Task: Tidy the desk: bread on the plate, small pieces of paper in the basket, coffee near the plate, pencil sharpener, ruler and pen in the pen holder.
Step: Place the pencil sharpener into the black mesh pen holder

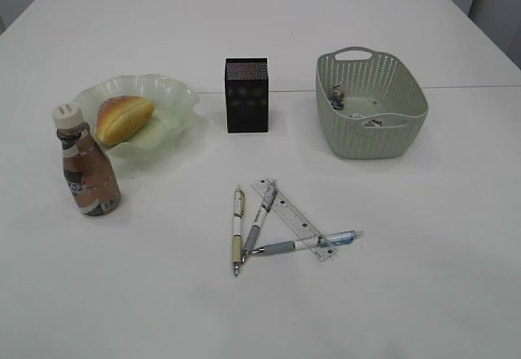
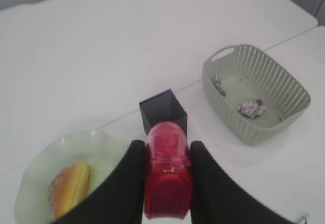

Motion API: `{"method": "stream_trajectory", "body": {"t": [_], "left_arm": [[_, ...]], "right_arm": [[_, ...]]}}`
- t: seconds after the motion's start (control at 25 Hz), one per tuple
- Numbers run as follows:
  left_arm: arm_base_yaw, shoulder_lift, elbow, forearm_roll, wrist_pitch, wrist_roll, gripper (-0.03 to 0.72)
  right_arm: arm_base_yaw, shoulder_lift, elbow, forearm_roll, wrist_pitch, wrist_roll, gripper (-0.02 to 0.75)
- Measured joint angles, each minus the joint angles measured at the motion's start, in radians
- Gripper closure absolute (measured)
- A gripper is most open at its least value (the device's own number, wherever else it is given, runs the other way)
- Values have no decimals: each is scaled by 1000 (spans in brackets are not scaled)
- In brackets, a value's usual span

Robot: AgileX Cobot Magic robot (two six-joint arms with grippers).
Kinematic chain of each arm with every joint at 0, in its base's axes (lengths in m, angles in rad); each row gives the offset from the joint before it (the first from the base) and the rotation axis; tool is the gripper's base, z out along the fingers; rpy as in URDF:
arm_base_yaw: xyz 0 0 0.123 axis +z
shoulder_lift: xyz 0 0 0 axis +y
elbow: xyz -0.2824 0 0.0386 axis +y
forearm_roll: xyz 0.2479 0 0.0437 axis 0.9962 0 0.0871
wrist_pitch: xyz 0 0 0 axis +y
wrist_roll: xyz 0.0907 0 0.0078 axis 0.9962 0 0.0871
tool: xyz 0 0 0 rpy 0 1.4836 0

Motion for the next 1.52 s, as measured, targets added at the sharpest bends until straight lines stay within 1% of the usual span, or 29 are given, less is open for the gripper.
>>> {"method": "stream_trajectory", "body": {"t": [0.12,0.16,0.28,0.36,0.44,0.52,0.6,0.68,0.8,0.96,1.28,1.52], "left_arm": [[4,-33,113,9,-198,0,536],[9,-45,167,11,-271,0,536],[37,-61,338,16,-554,0,536],[68,-63,461,20,-783,0,536],[102,-49,558,22,-985,-1,536],[134,-20,623,26,-1150,-1,536],[153,29,642,24,-1239,-1,536],[161,84,646,14,-1327,-1,536],[166,186,639,-32,-1473,-1,536],[166,329,570,-65,-1566,-1,536],[166,578,328,-69,-1591,-5,535],[166,690,165,-69,-1506,-18,535]], "right_arm": [[0,0,0,0,0,0,304],[0,0,0,0,0,0,304],[0,0,0,0,0,0,304],[0,0,0,0,0,0,304],[0,0,0,0,0,0,304],[0,0,0,0,0,0,304],[0,0,0,0,0,0,304],[0,0,0,0,0,0,304],[0,0,0,-1,0,0,304],[0,0,0,-20,0,0,305],[0,0,0,-73,0,0,305],[0,0,0,-80,0,0,304]]}}
